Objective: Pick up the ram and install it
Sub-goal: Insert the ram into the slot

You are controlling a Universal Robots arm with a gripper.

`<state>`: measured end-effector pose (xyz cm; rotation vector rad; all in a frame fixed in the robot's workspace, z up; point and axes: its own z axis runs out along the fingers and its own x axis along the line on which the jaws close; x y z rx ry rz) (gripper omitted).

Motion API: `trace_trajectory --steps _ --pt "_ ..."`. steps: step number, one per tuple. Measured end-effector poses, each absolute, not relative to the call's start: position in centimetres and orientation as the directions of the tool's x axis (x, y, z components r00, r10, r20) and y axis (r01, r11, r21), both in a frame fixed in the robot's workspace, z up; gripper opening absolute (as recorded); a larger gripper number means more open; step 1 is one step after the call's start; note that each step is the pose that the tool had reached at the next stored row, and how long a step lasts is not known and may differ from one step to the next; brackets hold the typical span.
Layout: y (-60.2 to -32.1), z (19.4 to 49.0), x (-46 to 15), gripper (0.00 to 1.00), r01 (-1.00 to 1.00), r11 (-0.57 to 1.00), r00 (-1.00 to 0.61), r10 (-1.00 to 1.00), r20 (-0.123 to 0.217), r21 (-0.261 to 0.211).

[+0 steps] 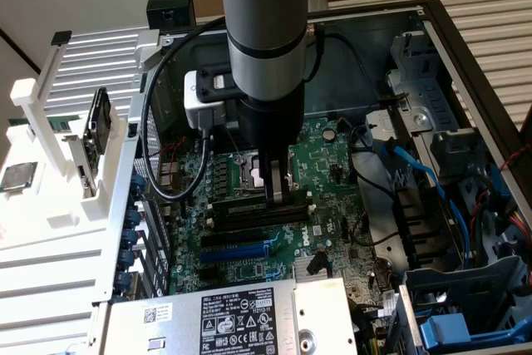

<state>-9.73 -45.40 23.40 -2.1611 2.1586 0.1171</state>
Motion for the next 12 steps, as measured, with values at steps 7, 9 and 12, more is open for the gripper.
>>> trace_trajectory --steps 7,9,12 --pt "-45.4 23.29 -9.73 0.14 -1.0 0.0 0.001 -0.993 -0.114 -0.007" --pt "-45.4 23.28 -9.73 0.14 -1.0 0.001 0.0 -0.993 -0.114 -0.007" --pt "-45.4 23.24 -9.73 0.14 -1.0 0.002 -0.001 -0.993 -0.114 -0.007"
